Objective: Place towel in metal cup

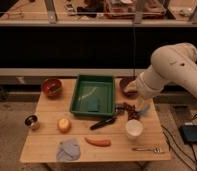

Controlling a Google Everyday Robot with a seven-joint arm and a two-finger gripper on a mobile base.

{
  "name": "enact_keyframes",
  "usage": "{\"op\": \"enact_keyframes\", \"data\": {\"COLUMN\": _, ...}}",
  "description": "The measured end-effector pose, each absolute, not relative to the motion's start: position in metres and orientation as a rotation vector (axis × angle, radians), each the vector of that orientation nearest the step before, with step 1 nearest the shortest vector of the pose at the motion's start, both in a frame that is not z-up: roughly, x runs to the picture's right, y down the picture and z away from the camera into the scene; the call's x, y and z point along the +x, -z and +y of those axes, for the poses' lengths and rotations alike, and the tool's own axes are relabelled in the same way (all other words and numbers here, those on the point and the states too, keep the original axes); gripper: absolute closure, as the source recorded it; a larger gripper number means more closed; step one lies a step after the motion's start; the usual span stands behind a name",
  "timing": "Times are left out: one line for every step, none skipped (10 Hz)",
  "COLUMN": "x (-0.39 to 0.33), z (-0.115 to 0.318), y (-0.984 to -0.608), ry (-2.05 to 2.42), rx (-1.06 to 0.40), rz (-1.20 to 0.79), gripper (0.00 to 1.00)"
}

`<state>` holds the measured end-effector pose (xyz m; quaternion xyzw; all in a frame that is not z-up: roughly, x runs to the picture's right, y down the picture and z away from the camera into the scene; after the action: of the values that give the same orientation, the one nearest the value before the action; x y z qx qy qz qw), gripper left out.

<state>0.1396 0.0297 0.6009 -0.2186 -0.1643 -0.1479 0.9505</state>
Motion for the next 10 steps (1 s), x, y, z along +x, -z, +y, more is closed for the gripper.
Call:
{"op": "enact_keyframes", "data": {"x": 0.114, "z": 0.028, "y": -0.592, "ry": 0.346, "rx": -0.436, "rz": -0.372, "gripper": 0.35}}
{"op": "enact_keyframes", "data": {"x": 0.096, "z": 0.03, "y": -0.587, "ry": 0.38, "rx": -0.432, "rz": -0.401, "gripper": 0.35}}
{"op": "enact_keyframes", "data": {"x": 0.072, "z": 0.036, "y": -0.584, "ry": 0.426, "rx": -0.433, "rz": -0.436, "gripper": 0.35}}
{"op": "enact_keyframes", "data": {"x": 0.04, "z": 0.048, "y": -0.583, "ry": 0.495, "rx": -0.44, "rz": -0.478, "gripper": 0.35}}
{"op": "enact_keyframes", "data": {"x": 0.013, "z": 0.065, "y": -0.586, "ry": 0.56, "rx": -0.442, "rz": -0.511, "gripper": 0.35}}
{"op": "enact_keyframes", "data": {"x": -0.003, "z": 0.077, "y": -0.589, "ry": 0.603, "rx": -0.438, "rz": -0.53, "gripper": 0.35}}
{"op": "enact_keyframes", "data": {"x": -0.013, "z": 0.085, "y": -0.59, "ry": 0.63, "rx": -0.436, "rz": -0.54, "gripper": 0.35}}
{"op": "enact_keyframes", "data": {"x": -0.013, "z": 0.085, "y": -0.59, "ry": 0.631, "rx": -0.435, "rz": -0.54, "gripper": 0.35}}
{"op": "enact_keyframes", "data": {"x": -0.012, "z": 0.085, "y": -0.591, "ry": 0.63, "rx": -0.435, "rz": -0.539, "gripper": 0.35}}
{"op": "enact_keyframes", "data": {"x": -0.012, "z": 0.085, "y": -0.591, "ry": 0.63, "rx": -0.435, "rz": -0.539, "gripper": 0.35}}
